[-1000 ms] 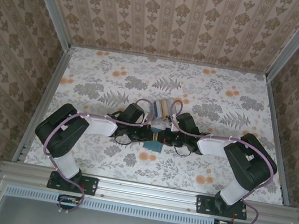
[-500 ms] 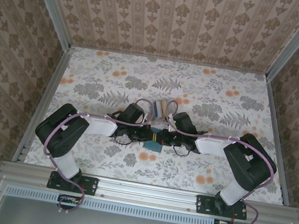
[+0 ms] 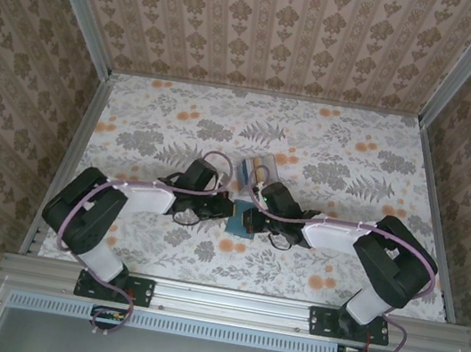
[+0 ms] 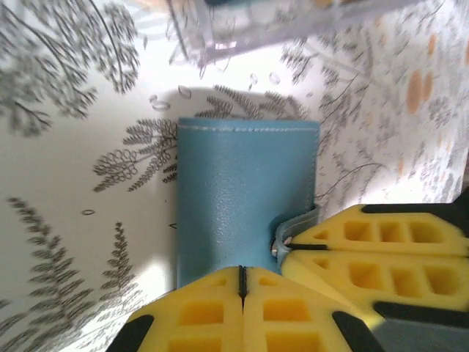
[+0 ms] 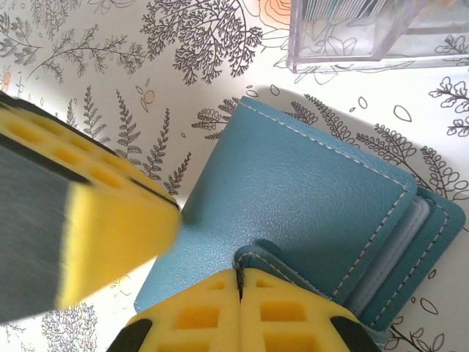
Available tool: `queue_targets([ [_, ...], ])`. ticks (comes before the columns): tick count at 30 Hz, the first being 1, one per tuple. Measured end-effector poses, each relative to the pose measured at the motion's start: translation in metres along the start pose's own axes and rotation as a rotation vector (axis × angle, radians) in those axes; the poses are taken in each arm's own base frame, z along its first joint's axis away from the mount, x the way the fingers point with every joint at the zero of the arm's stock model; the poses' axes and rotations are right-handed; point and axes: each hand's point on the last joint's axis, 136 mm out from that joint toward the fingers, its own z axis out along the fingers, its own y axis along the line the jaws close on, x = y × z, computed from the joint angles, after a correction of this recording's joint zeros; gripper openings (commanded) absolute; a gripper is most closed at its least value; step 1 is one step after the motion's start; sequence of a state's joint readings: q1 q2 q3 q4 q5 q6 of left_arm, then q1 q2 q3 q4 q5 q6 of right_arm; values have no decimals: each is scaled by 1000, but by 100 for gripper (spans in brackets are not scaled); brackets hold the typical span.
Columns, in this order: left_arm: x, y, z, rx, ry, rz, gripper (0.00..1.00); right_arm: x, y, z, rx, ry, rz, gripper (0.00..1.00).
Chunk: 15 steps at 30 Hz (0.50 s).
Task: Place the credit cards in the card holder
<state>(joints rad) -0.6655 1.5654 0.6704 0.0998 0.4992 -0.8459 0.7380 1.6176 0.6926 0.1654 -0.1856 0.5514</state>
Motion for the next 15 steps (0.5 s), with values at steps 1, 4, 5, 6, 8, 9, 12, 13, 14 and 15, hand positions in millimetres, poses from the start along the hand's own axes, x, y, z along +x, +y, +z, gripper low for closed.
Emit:
queue_targets([
  [1,-5,-3,-8,4,-22,1,10,0,0,-1,1,4,2,17],
  [4,-20,-12,-35,14,-99,20,19,4,-1,-7,13,24,9,33],
  [5,-24,-13,-44,13,-125,30,22,3,0,-10,13,23,11,35],
  [6,-31,-13,-55,6,-161,36,27,1,3,-15,10,17,8,37],
  [8,-42,-10,-76,-14,-228,50,41,-9,12,-28,-11,-20,-4,38],
  [9,-49,-8,-89,-27,-269,50,46,-17,18,-36,-26,-48,-14,41],
  [12,-63,-1,-124,-63,-377,65,56,-44,38,-70,-73,-169,-60,52],
  [13,-67,1,-136,-77,-412,76,58,-54,44,-87,-86,-227,-82,55],
  [14,-70,3,-146,-96,-445,87,60,-63,49,-102,-92,-278,-100,58],
  [15,-72,5,-157,-119,-479,103,64,-74,54,-121,-93,-345,-123,65],
])
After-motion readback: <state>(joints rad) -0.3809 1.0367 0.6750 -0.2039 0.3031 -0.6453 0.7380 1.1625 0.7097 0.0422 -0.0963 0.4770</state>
